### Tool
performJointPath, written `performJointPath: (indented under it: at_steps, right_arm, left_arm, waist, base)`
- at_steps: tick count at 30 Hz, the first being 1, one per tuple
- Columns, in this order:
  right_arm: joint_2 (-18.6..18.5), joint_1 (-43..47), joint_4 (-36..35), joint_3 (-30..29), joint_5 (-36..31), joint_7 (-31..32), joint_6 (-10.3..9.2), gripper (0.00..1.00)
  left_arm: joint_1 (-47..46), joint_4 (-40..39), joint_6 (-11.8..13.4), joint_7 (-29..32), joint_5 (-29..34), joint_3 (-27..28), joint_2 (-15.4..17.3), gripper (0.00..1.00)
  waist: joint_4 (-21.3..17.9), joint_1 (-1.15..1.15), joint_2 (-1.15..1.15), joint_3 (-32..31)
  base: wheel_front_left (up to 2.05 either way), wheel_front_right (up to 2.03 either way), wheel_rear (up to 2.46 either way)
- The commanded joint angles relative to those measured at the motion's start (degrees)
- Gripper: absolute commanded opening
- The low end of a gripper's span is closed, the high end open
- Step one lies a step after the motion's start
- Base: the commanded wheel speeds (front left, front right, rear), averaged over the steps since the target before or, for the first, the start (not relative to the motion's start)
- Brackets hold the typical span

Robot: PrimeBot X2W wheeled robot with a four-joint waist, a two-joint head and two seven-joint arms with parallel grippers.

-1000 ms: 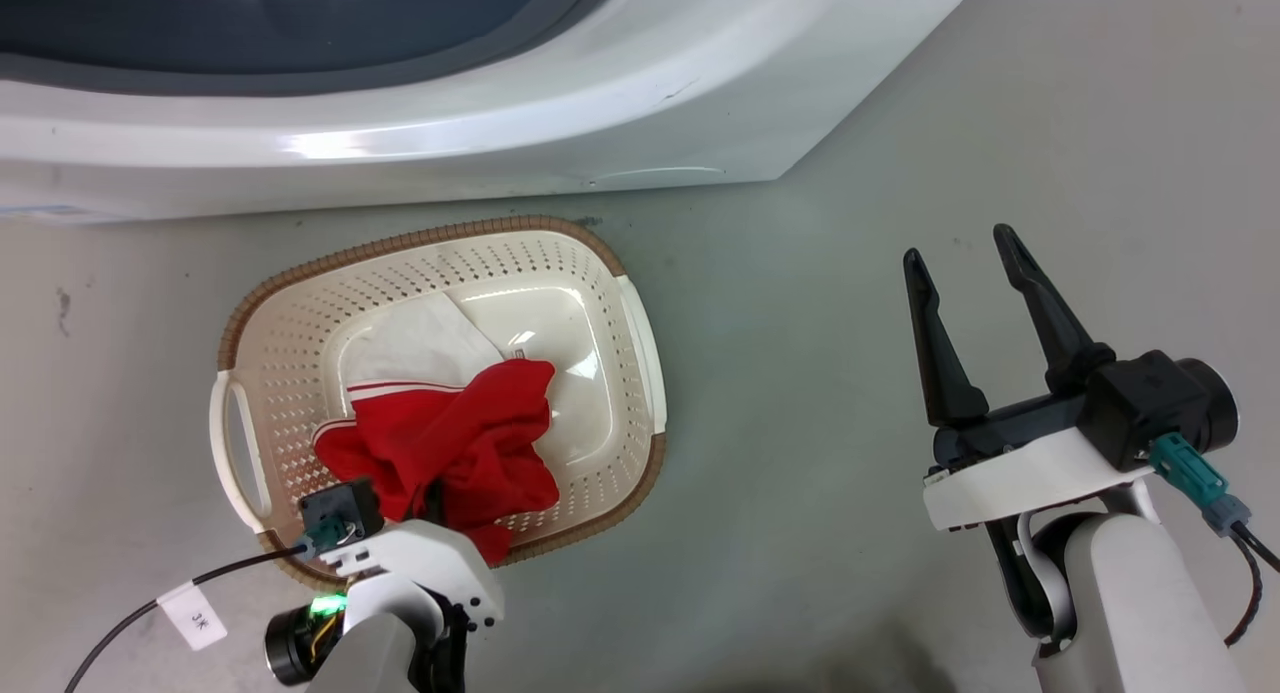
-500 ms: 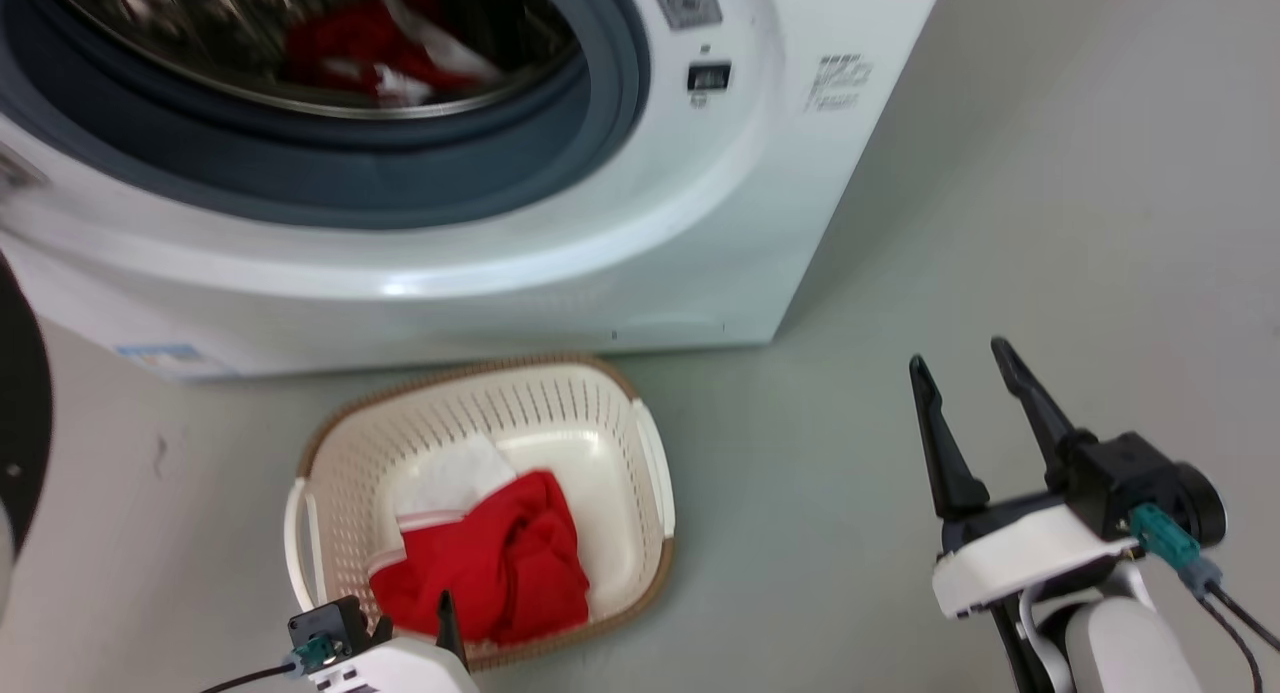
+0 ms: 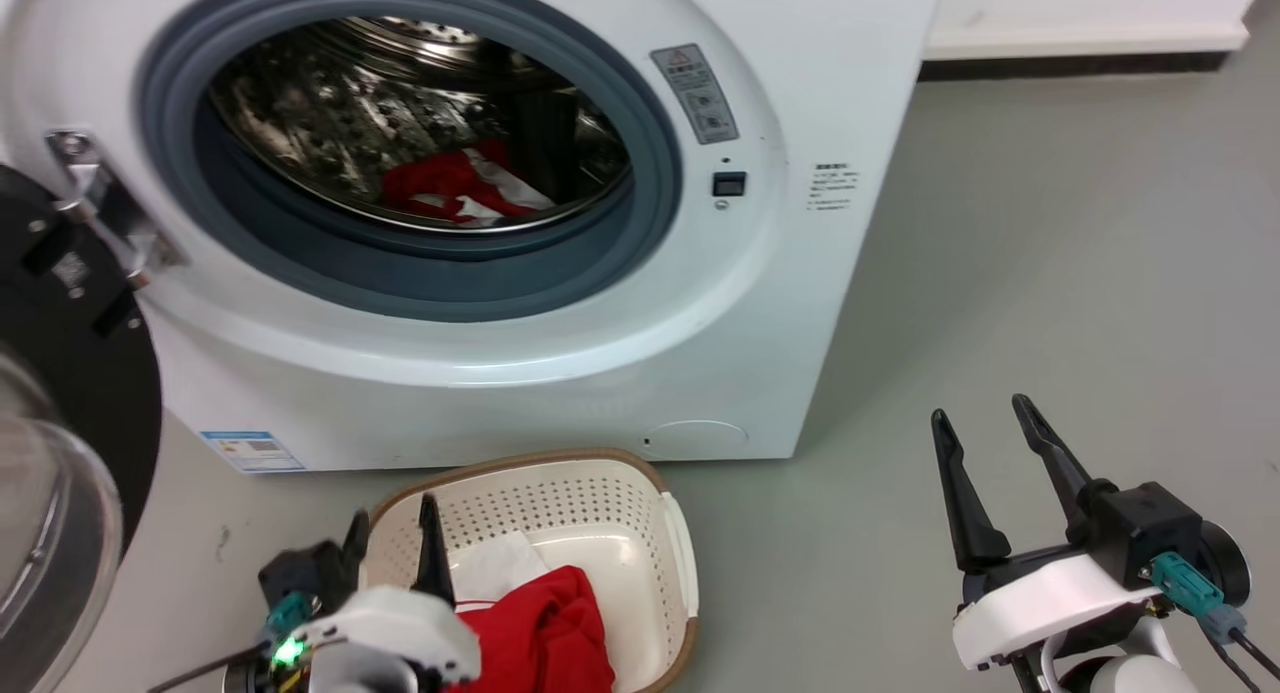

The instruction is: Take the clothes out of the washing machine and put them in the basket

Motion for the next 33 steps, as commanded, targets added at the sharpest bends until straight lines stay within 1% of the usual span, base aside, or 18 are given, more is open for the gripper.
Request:
performJointPath:
  at_steps: [1,5,7,10,14,15,19,23,27,33]
  right_arm:
    - [0.0,1.1,-0.5,-0.3,0.0,0.2,-0.03,1.00]
    - [0.0,1.3,-1.2,-1.1,-0.1,0.5,-0.03,1.00]
    - [0.0,1.4,-1.5,-1.3,-0.2,0.6,-0.02,1.00]
    - [0.0,1.4,-1.8,-1.8,-0.5,0.8,-0.03,1.00]
    - [0.0,0.8,-2.1,-2.1,-0.8,1.0,-0.02,1.00]
    - [0.0,0.8,-2.1,-2.1,-0.8,1.0,-0.02,1.00]
    - [0.0,0.0,-2.5,-1.4,-1.0,1.0,-0.03,1.00]
    - [0.0,-0.8,-2.6,-0.7,-1.1,1.0,-0.02,1.00]
    - [0.0,-2.2,-2.4,0.2,-0.9,0.7,-0.03,1.00]
    - [0.0,-3.9,-1.3,1.6,-0.7,0.1,-0.03,1.00]
  left_arm:
    - [-1.0,-1.9,0.1,-0.1,0.9,-0.7,0.0,1.00]
    - [-3.7,-5.3,0.3,-0.1,2.7,-3.6,0.0,1.00]
    - [-6.3,-5.7,-0.4,-0.1,3.2,-4.9,0.0,1.00]
    - [-10.9,-4.1,-1.3,-0.1,4.0,-8.0,0.0,1.00]
    - [-18.9,1.2,-2.3,-0.1,4.1,-12.1,0.0,1.00]
    - [-18.9,1.2,-2.3,-0.1,4.1,-12.1,0.0,1.00]
    - [-27.1,8.6,-2.5,0.7,3.9,-14.4,0.0,1.00]
    - [-34.8,16.1,-2.1,2.2,4.1,-15.0,0.0,1.00]
    - [-42.2,23.3,-2.0,4.4,4.2,-14.7,1.1,1.00]
    - [-51.9,31.9,-2.7,8.0,3.9,-14.5,2.7,1.00]
  waist:
    - [0.9,0.02,0.00,-0.5]
    - [2.2,0.02,0.00,-0.4]
    - [2.8,0.02,0.00,0.1]
    - [3.7,0.02,0.00,1.0]
    - [4.6,0.02,0.00,2.9]
    - [4.6,0.02,0.00,2.9]
    - [4.4,0.02,0.00,5.1]
    - [3.7,0.02,0.00,7.9]
    - [2.3,0.02,0.00,11.1]
    - [0.1,0.02,0.00,15.5]
  base:
    - [0.00,0.00,0.00]
    - [0.00,0.00,0.00]
    - [0.00,0.00,0.00]
    - [0.00,0.00,0.00]
    - [0.00,0.00,0.00]
    - [0.00,0.00,0.00]
    - [0.00,0.00,0.00]
    - [0.00,0.00,0.00]
    - [0.00,0.00,0.00]
    - [0.00,0.00,0.00]
